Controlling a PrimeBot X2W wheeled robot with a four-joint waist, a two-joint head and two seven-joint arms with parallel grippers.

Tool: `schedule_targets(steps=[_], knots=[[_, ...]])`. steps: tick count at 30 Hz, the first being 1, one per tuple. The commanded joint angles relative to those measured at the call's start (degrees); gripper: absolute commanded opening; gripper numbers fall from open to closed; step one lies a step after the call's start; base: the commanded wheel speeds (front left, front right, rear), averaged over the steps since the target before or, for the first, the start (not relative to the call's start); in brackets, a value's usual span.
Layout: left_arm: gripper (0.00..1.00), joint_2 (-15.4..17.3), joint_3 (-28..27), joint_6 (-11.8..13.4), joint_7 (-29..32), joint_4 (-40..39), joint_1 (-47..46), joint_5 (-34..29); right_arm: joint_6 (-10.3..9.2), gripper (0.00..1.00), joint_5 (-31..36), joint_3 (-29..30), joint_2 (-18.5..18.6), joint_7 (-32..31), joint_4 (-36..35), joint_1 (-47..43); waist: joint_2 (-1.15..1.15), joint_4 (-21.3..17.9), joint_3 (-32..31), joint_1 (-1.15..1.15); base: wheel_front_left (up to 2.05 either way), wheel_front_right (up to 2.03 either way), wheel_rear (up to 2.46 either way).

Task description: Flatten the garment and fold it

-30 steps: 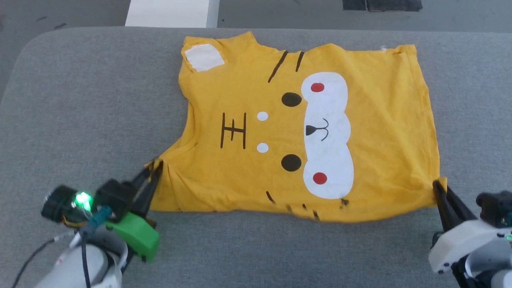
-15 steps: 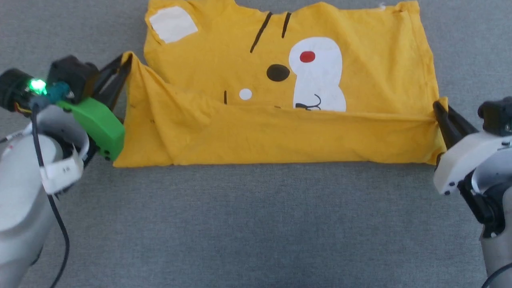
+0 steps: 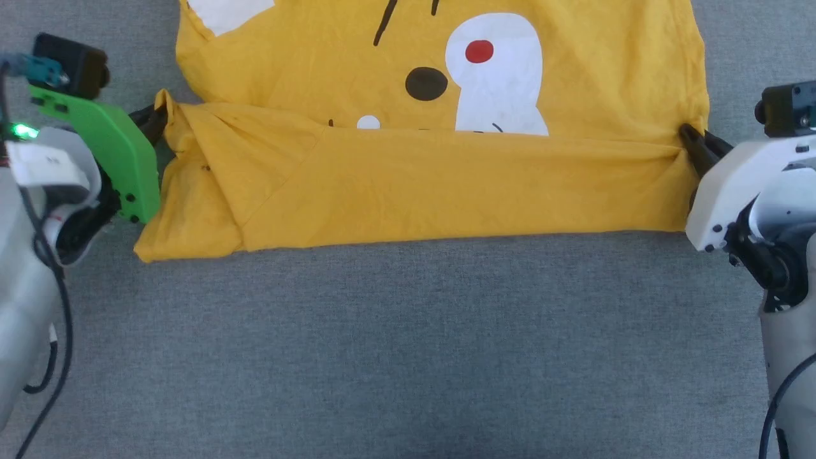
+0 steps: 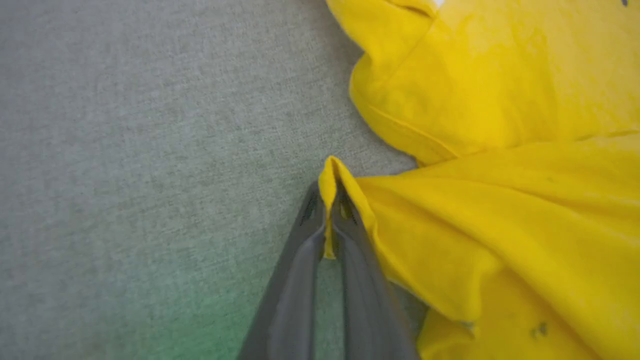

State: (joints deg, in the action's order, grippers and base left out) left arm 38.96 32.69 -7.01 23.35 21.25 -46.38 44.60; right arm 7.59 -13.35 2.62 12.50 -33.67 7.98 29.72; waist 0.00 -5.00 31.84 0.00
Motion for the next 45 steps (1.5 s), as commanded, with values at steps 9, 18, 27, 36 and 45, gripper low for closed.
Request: schedule_targets(steps=[9,18,27,36,45], knots=[[1.00,-3.6,-2.0,6.2,-15.3,-1.1,8.3,-1.6,-0.10,1.00,-0.9,3.2,-2.3,0.3,-3.6,-5.2,0.00,2.2,-5.6,0.00,0.00,0.00,0.00],[1.00,-8.9,-6.5,16.2,-35.7,-9.5,22.2,-3.5,-0.10,1.00,-0.1,6.1,-5.5,17.9,-10.7,-16.8,0.00,4.7,-13.2,0.00,0.00,0.00,0.00],[1.00,-11.2,-5.6,21.8,-28.8,-10.3,28.9,0.4,-0.10,1.00,0.5,4.9,-8.6,33.6,-11.3,-22.4,0.00,3.7,-15.2,0.00,0.00,0.00,0.00],[1.00,-12.4,-6.3,26.5,-19.1,-8.2,28.3,5.1,-0.10,1.00,1.7,3.6,-9.5,40.2,-10.0,-23.1,0.00,1.6,-15.0,0.00,0.00,0.00,0.00],[0.00,-11.1,-3.5,25.9,-8.3,-8.5,28.9,8.4,-0.10,1.00,2.3,3.2,-9.6,42.2,-7.5,-22.8,0.00,0.2,-15.0,0.00,0.00,0.00,0.00]])
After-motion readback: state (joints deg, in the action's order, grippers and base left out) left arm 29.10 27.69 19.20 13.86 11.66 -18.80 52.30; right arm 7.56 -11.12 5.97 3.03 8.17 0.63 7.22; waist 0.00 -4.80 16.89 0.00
